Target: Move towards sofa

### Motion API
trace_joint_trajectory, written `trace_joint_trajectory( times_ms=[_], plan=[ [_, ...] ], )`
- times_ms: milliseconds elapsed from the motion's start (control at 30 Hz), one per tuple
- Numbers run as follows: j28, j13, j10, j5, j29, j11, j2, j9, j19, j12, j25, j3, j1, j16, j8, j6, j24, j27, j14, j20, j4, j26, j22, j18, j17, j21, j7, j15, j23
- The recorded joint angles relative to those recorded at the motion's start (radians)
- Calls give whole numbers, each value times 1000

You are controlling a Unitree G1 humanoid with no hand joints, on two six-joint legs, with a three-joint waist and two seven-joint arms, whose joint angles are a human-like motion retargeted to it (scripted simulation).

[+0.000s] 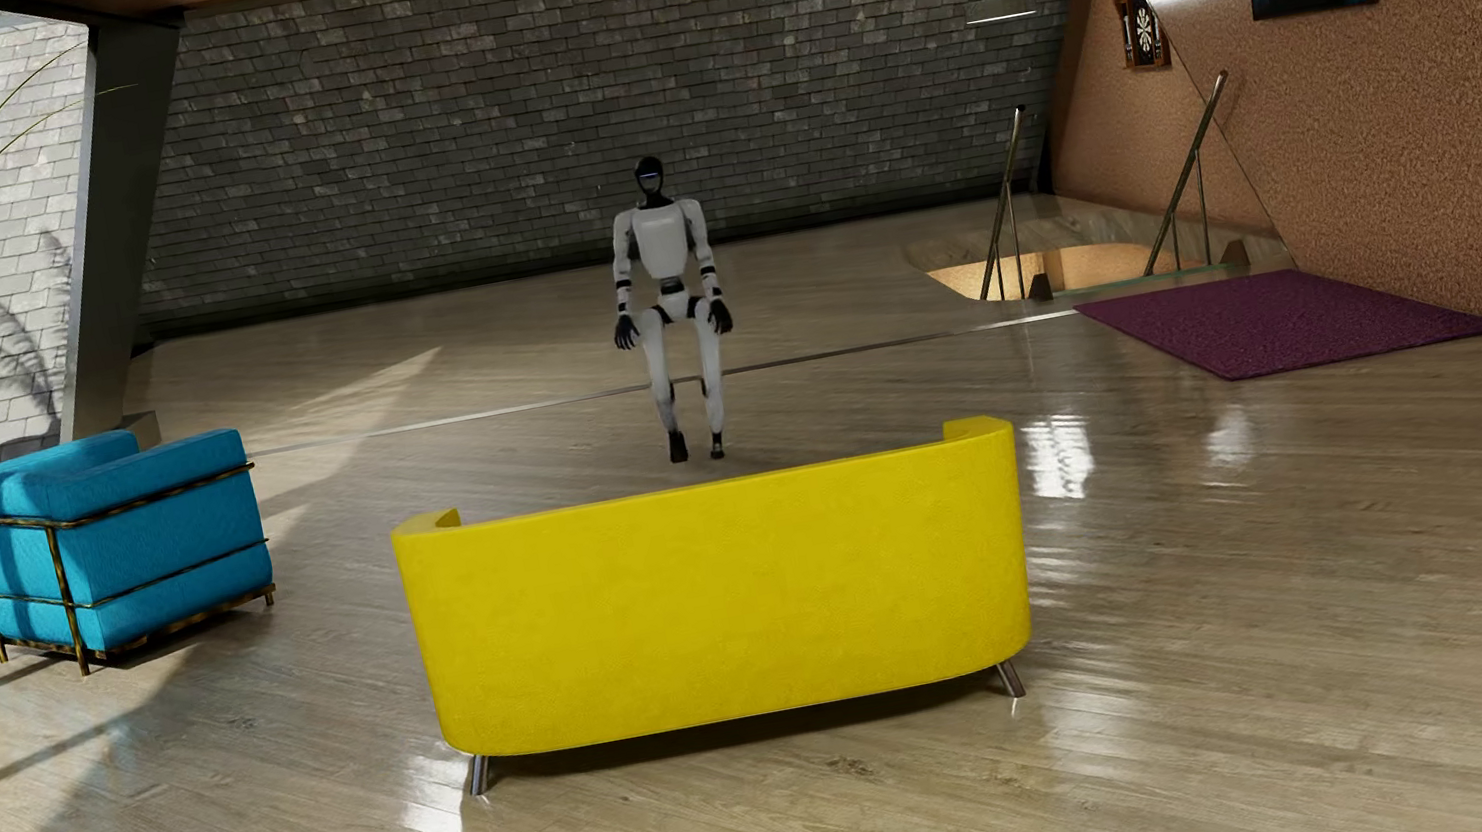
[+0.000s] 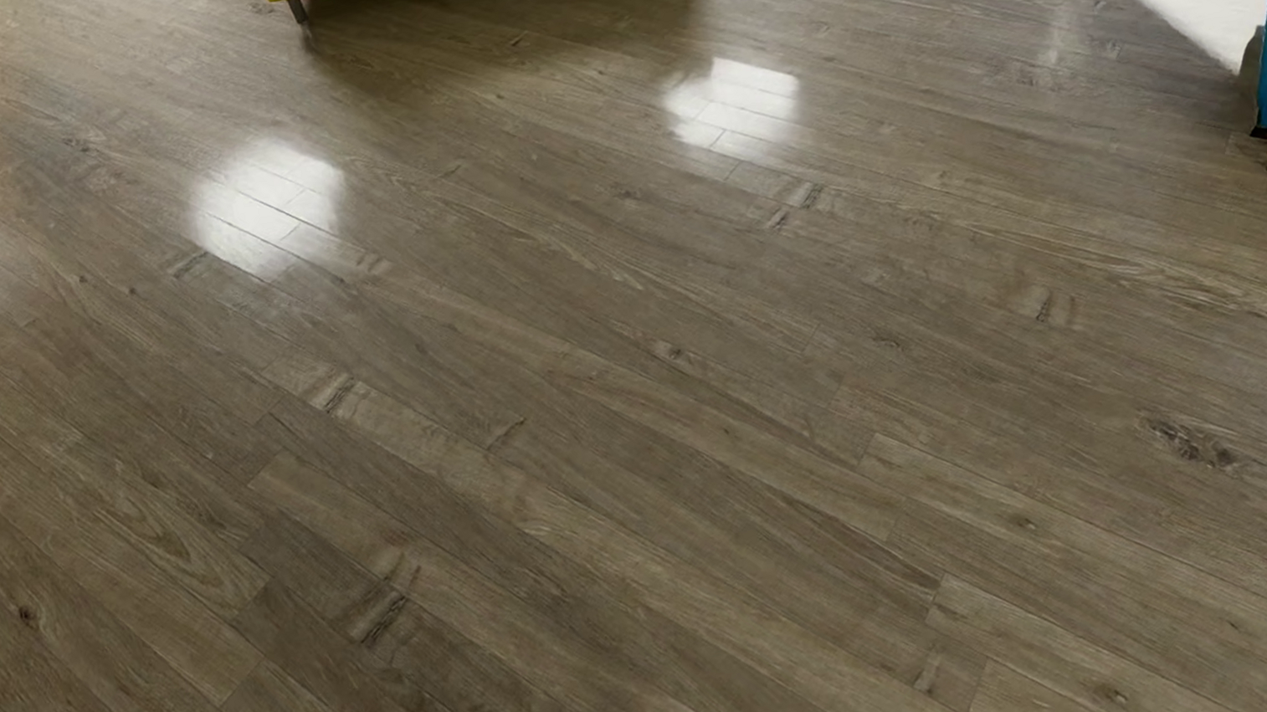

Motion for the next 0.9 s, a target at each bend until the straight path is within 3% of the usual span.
trace_joint_trajectory(
  times_ms=[67, 133, 233, 267, 333, 400, 467, 533, 567, 600, 633, 700, 767, 833, 900],
  plan=[
    [-4, 41, -38, 12, -21, -233, -76, 3, -25, -46, 30, -23, 90, 15, 15, -2, 1, 21, -39, -34, -22, -23, -23, 3, 6, -51, -20, -75, -16],
    [-9, 70, -87, -6, -32, -563, -102, 1, -57, -90, 33, -47, 176, 27, -16, -1, 0, 33, -66, -70, -38, -31, -43, 6, 15, -83, -45, -52, -13],
    [-22, 98, -161, -6, -39, -1008, -71, -7, -21, -128, 3, -76, 310, 37, -62, 5, -9, 23, -80, -116, -49, -31, -54, 1, 22, -85, -85, -3, 17],
    [-25, 102, -154, -1, -39, -1004, -72, -9, -4, -130, -10, -84, 342, 40, -64, 8, -5, 16, -88, -129, -48, -16, -55, 0, 22, -79, -96, 2, 31],
    [-21, 107, -109, 34, -37, -871, -82, -15, -99, -115, -36, -98, 405, 48, -47, 21, 20, 11, -68, -157, -30, 49, -52, 0, 32, -77, -118, 93, 66],
    [-21, 103, 4, 62, -42, -790, -40, -24, -74, -68, -40, -104, 429, 52, -76, 51, 25, 29, 57, -157, 20, 110, -26, -43, 65, -109, -121, 149, 113],
    [-59, 76, 280, 109, -44, -751, 19, -25, -111, -18, -40, -104, 332, 53, -110, 88, -6, 43, 299, -126, 93, 135, 22, -133, 104, -140, -129, 79, 149],
    [-140, 37, 594, 148, -47, -755, 90, -18, -118, 9, -54, -102, 155, 86, -149, 124, -4, 23, 538, -159, 192, 111, 47, -289, 129, -139, -137, 14, 145],
    [-176, 10, 702, 166, -48, -763, 127, -13, -124, 23, -63, -97, 65, 119, -159, 141, 13, 6, 551, -196, 226, 78, 35, -297, 136, -137, -142, -15, 137],
    [-194, -15, 775, 187, -51, -761, 160, -8, -131, 42, -68, -91, -23, 144, -166, 157, 29, -17, 479, -223, 249, 56, 3, -301, 139, -130, -149, -45, 132],
    [-194, -49, 805, 207, -50, -757, 194, -3, -136, 70, -75, -84, -100, 162, -165, 169, 27, -30, 392, -221, 276, 44, -38, -266, 142, -118, -148, -75, 132],
    [-151, -142, 733, 236, -40, -750, 266, 2, -144, 128, -100, -65, -223, 143, -147, 184, -23, -34, 236, -157, 306, 54, -116, -218, 150, -81, -149, -140, 144],
    [-102, -218, 508, 248, -37, -754, 337, 3, -151, 156, -119, -46, -303, 115, -119, 188, -78, -49, 140, -90, 314, 64, -149, -161, 147, -42, -148, -194, 142],
    [-91, -268, 190, 250, -39, -789, 413, -2, -152, 149, -109, -29, -330, 106, -91, 186, -73, -69, 146, -84, 310, 77, -135, -138, 151, -15, -123, -231, 121],
    [-125, -296, -168, 247, -37, -844, 495, -12, -150, 131, -89, -18, -312, 108, -67, 180, -41, -89, 184, -94, 288, 83, -108, -180, 154, 16, -95, -251, 95]
  ],
)
